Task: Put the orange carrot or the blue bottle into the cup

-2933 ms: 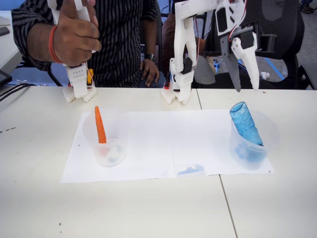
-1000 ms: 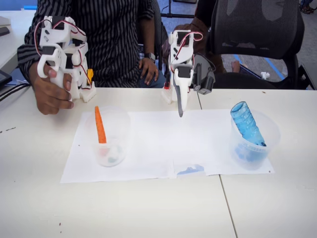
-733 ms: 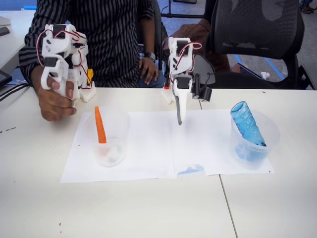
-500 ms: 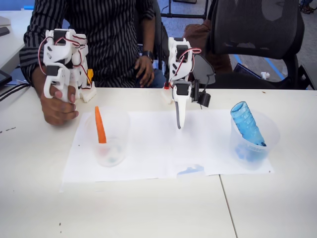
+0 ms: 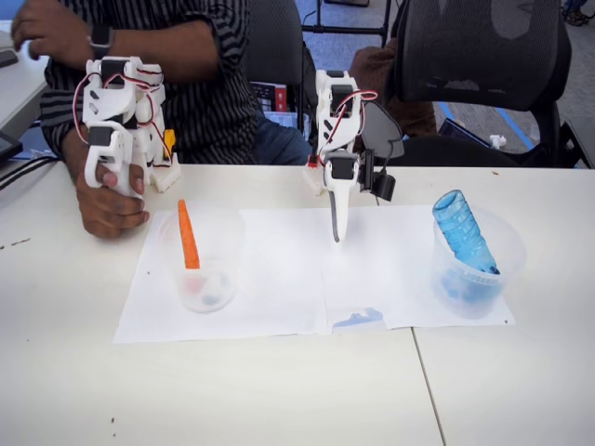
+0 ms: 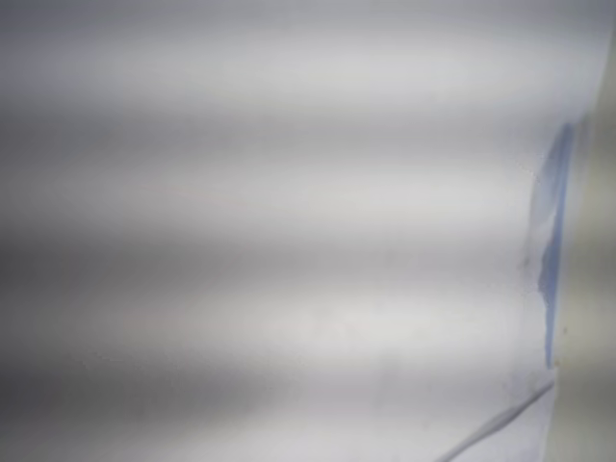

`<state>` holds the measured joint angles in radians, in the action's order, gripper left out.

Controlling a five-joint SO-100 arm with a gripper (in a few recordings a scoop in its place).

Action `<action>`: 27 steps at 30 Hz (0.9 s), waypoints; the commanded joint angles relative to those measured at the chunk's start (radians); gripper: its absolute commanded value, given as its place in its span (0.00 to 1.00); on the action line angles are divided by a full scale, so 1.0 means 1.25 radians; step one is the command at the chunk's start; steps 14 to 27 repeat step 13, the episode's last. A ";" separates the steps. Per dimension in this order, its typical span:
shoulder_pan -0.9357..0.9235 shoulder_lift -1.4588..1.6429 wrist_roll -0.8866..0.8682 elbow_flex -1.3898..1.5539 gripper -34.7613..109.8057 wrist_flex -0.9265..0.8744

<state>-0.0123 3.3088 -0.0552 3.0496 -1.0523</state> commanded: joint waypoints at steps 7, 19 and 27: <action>-0.015 0.040 -0.011 0.012 0.47 0.012; -0.010 0.040 -0.011 0.020 0.47 0.012; -0.010 0.040 -0.011 0.020 0.47 0.012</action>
